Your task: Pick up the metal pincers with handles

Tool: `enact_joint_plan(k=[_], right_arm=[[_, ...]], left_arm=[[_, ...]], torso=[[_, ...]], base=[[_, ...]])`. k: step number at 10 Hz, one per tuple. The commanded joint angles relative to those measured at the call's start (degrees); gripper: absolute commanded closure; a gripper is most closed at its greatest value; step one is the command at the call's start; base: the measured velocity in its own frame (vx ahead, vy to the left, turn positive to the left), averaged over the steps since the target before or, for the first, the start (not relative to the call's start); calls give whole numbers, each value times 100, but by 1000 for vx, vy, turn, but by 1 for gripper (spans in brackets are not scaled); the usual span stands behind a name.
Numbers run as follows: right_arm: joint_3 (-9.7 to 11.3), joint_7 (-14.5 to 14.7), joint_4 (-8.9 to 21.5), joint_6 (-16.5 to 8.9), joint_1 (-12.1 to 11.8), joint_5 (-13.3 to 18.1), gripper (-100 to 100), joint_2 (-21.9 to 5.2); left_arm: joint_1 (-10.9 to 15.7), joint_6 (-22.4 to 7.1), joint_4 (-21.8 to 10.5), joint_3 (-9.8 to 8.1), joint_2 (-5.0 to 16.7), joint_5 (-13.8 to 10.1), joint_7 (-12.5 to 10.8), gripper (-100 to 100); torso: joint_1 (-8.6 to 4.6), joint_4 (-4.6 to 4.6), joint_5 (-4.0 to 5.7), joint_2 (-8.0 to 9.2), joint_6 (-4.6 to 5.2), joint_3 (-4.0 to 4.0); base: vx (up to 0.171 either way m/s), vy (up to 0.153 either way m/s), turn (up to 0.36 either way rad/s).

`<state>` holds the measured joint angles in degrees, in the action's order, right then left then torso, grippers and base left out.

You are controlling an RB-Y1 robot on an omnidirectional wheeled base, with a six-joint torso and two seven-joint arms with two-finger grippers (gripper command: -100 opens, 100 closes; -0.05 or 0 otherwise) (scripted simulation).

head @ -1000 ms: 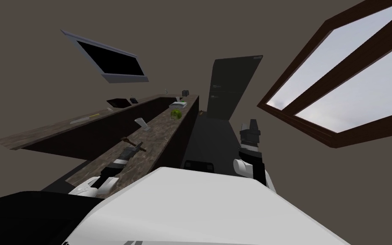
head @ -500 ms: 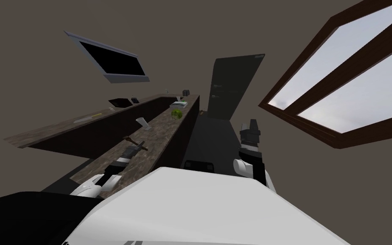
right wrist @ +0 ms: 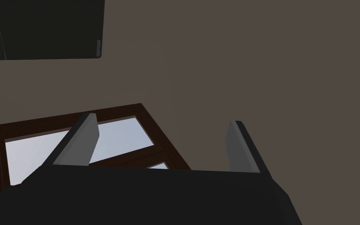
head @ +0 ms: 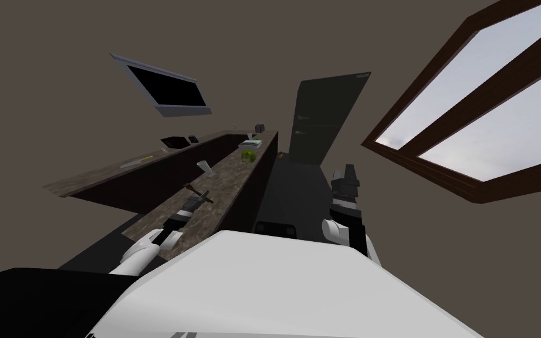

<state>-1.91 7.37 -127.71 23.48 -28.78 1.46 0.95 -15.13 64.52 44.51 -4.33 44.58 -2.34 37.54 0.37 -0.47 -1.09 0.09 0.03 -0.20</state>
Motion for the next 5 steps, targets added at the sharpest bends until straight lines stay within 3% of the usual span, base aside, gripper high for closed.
enact_joint_plan(k=[1,2,3,4,5], right_arm=[[0,0,0,0,0,0,0,0],[0,0,0,0,0,0,0,0],[0,0,0,0,0,0,0,0],[0,0,0,0,0,0,0,0],[0,0,0,0,-1,0,0,0]], left_arm=[[122,-286,281,-131,-238,286,-102,100],[122,-303,125,-131,-238,489,-102,100],[122,-322,64,-131,-238,497,-102,100],[122,-361,248,-131,-238,497,-102,100],[259,-583,440,-266,-424,771,-186,100]], torso=[[0,0,0,0,0,0],[6,-11,-24,-4,7,-8],[10,-27,-47,-4,-7,-15],[8,-40,-65,-7,-18,-22],[4,-43,-68,-13,-18,-27]], base=[[-77,53,93],[-58,43,5],[-18,15,-16],[-6,-8,20],[-45,24,104]])
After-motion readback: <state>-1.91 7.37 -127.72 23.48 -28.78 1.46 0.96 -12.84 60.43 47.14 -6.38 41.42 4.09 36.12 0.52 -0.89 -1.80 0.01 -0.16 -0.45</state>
